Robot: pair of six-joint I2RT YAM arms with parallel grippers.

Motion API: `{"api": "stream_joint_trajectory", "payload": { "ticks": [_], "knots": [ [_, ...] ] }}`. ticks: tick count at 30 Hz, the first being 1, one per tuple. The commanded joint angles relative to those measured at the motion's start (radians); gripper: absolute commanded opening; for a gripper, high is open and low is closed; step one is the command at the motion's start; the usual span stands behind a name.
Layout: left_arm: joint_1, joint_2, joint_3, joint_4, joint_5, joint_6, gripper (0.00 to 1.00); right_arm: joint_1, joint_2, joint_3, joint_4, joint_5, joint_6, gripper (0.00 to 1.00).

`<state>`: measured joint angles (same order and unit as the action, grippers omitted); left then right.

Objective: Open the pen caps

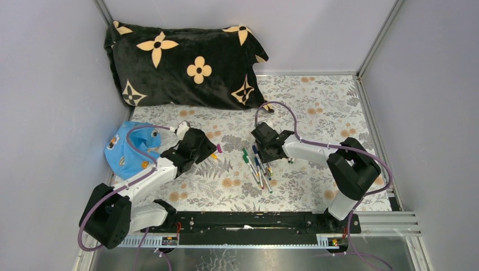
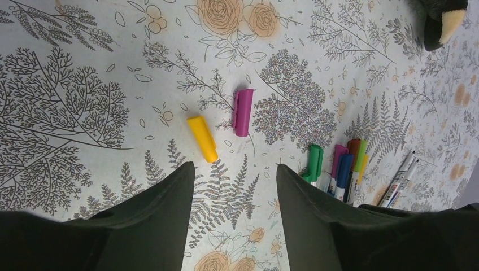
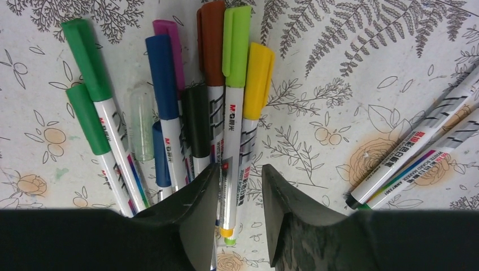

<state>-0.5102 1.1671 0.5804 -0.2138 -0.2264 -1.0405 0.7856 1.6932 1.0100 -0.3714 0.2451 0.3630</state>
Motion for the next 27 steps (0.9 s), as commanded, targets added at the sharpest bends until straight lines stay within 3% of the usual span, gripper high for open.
{"api": "stream_joint_trajectory", "payload": {
  "ticks": [1, 6, 9, 16, 19, 27],
  "knots": [
    [-0.008, 0.004, -0.011, 0.025, -0.005, 0.008, 0.62, 0.015, 0.023, 0.001, 0.024, -0.017, -0.005, 0.40],
    [-0.008, 0.005, -0.012, 0.027, -0.009, 0.009, 0.62, 0.022, 0.049, 0.010, 0.013, 0.000, 0.000, 0.36],
    [-0.008, 0.006, -0.012, 0.028, -0.010, 0.009, 0.62, 0.027, 0.065, 0.022, -0.007, 0.020, -0.001, 0.28],
    [-0.008, 0.012, -0.018, 0.037, -0.001, 0.002, 0.62, 0.030, 0.083, 0.013, -0.015, 0.033, 0.006, 0.28],
    [-0.008, 0.009, -0.022, 0.037, -0.002, 0.002, 0.62, 0.030, 0.090, 0.010, -0.014, 0.028, 0.007, 0.19],
    [-0.009, -0.002, -0.014, 0.030, 0.002, 0.002, 0.62, 0.034, 0.029, -0.001, -0.021, 0.054, 0.007, 0.12]
  ]
}}
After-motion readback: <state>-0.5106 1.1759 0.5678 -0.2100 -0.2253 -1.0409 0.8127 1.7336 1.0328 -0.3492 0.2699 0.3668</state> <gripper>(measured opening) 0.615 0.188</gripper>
